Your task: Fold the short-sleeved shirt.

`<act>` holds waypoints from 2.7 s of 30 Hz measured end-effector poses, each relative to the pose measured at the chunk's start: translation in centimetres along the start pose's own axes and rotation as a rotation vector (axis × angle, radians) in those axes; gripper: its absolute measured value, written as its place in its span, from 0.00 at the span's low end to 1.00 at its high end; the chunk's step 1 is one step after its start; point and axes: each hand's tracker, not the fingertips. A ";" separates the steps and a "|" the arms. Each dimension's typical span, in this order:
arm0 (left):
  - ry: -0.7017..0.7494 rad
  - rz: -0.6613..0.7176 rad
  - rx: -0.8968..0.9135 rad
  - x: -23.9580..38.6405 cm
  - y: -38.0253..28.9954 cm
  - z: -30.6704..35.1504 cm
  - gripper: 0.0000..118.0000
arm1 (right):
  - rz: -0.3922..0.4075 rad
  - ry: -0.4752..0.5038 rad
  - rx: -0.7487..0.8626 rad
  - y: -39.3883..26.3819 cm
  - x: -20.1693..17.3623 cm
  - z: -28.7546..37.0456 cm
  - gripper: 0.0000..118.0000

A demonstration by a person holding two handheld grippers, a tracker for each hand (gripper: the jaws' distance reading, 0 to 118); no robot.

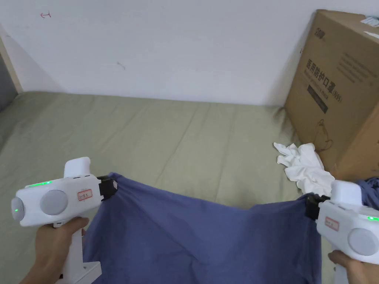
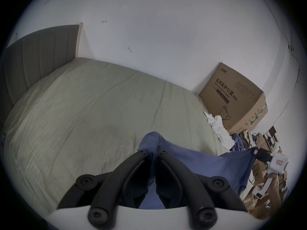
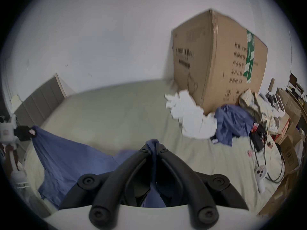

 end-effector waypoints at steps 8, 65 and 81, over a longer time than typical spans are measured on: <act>0.032 -0.050 0.168 1.1 6.2 5.0 0.08 | 0.028 0.046 0.248 8.3 -2.1 5.2 0.05; 0.131 -0.021 0.082 -7.0 -7.0 5.8 0.08 | -0.142 0.240 0.175 -5.8 -0.6 6.7 0.05; 0.233 -0.008 -0.057 -10.7 -19.9 13.0 0.08 | -0.229 0.204 -0.002 -18.7 1.3 16.4 0.05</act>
